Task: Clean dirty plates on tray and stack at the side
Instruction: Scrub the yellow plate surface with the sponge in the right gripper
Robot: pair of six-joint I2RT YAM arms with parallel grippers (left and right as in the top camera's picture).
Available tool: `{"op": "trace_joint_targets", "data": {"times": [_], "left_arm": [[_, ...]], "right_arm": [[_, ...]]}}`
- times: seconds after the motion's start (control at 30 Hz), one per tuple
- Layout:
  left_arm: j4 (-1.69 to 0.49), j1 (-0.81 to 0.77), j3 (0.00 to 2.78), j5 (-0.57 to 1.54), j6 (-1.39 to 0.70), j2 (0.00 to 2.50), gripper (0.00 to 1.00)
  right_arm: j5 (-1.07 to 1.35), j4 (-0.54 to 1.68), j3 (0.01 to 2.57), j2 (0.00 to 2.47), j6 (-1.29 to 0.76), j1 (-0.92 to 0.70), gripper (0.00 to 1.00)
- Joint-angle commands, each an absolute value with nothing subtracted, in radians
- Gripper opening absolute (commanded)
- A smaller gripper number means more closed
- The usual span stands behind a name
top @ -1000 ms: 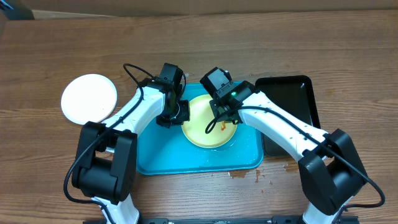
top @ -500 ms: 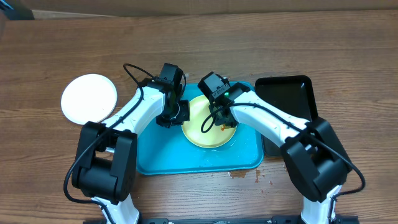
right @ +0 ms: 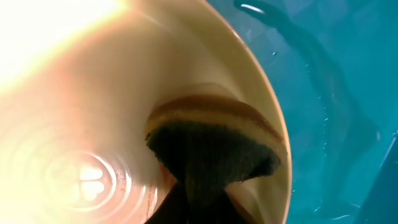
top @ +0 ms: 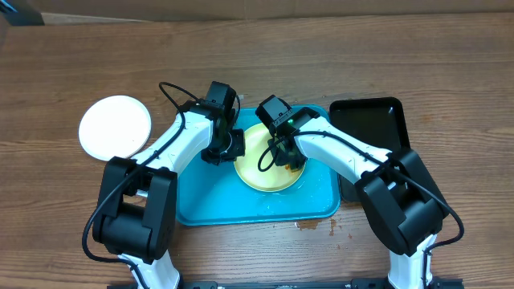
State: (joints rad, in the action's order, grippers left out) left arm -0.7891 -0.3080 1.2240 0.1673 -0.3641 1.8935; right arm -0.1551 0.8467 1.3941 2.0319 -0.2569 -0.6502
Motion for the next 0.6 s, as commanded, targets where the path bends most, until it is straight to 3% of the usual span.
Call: {"op": "trace_joint_targets", "data": {"times": [0.0,0.07,0.57], "left_arm": [[-0.788,-0.317,1.221,0.166,-0.363,1.898,0.04],[-0.788,-0.317,1.221,0.166,-0.363,1.898,0.04],[-0.788,-0.317,1.221,0.166,-0.363,1.898,0.04]], "right_arm": [[-0.068,0.850,1.405,2.059,-0.255,-0.638,0.08],[-0.044,0.853,1.405,2.059,-0.255,-0.627,0.04],[0.084,0.870,1.405,2.059,-0.256,-0.582,0.04]]}}
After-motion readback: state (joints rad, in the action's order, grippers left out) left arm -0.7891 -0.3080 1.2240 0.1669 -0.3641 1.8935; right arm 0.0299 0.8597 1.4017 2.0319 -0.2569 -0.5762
